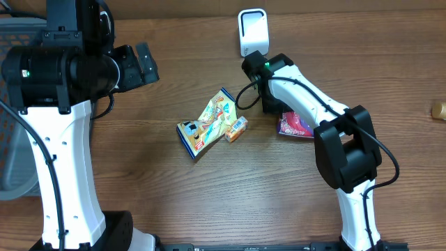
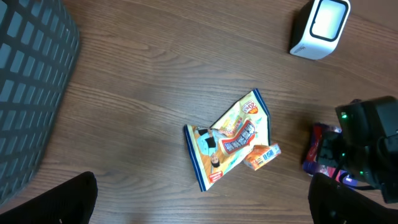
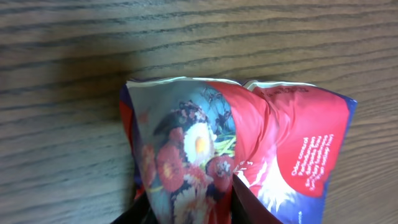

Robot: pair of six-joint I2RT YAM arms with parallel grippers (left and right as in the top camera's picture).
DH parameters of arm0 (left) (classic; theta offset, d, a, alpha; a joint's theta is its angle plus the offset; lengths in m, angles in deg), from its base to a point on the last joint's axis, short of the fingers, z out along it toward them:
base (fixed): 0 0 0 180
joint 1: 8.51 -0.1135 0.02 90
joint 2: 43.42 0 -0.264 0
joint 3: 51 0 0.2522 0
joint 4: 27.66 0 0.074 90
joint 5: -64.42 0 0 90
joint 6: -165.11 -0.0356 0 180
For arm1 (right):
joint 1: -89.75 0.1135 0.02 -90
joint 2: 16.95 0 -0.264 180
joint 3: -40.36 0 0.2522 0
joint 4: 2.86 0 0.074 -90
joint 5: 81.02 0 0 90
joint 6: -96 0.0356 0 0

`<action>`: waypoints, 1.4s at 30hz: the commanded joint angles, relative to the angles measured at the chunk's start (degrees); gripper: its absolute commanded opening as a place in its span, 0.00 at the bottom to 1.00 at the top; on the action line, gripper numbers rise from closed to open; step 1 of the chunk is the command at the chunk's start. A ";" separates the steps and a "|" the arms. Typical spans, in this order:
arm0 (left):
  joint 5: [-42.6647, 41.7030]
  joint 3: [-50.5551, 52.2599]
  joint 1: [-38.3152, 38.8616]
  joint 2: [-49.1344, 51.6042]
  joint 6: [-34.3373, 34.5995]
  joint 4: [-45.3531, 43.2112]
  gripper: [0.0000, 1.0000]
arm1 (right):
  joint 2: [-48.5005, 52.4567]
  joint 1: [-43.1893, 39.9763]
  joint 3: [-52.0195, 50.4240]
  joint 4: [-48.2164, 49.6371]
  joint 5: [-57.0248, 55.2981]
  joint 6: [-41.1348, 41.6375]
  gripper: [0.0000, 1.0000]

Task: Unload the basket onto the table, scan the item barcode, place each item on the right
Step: 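Hold the pad pack in front of the white scanner, then lower the pad pack onto the table centre and open the gripper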

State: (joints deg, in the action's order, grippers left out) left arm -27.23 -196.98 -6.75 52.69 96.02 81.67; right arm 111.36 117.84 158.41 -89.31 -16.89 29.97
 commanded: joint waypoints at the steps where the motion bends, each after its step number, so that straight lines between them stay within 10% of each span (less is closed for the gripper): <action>1: 0.17 0.15 -0.24 -0.79 0.55 -0.17 1.00 | 0.39 -0.70 5.35 -1.07 2.71 0.31 0.27; 7: 0.17 0.15 -0.24 -0.79 0.55 -0.17 1.00 | 0.37 -2.64 12.48 -3.80 13.66 -0.37 0.04; 15: 0.17 0.15 -0.24 -0.79 0.55 -0.17 1.00 | 0.31 -6.69 13.92 -5.29 23.17 -2.97 0.04; 20: 0.17 0.15 -0.24 -0.79 0.55 -0.17 1.00 | 0.42 -6.38 12.92 -4.76 23.06 -4.50 0.56; 35: 0.17 0.15 -0.24 -0.79 0.55 -0.17 1.00 | 0.63 -2.38 -0.31 3.26 11.93 -1.42 0.57; 42: 0.17 0.15 -0.24 -0.79 0.55 -0.17 1.00 | 0.61 -2.38 -1.44 4.63 11.76 -1.40 0.15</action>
State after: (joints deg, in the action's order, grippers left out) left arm -27.23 -196.98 -6.75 52.69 96.02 81.67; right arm 111.45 115.99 158.87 -85.11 -4.89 27.61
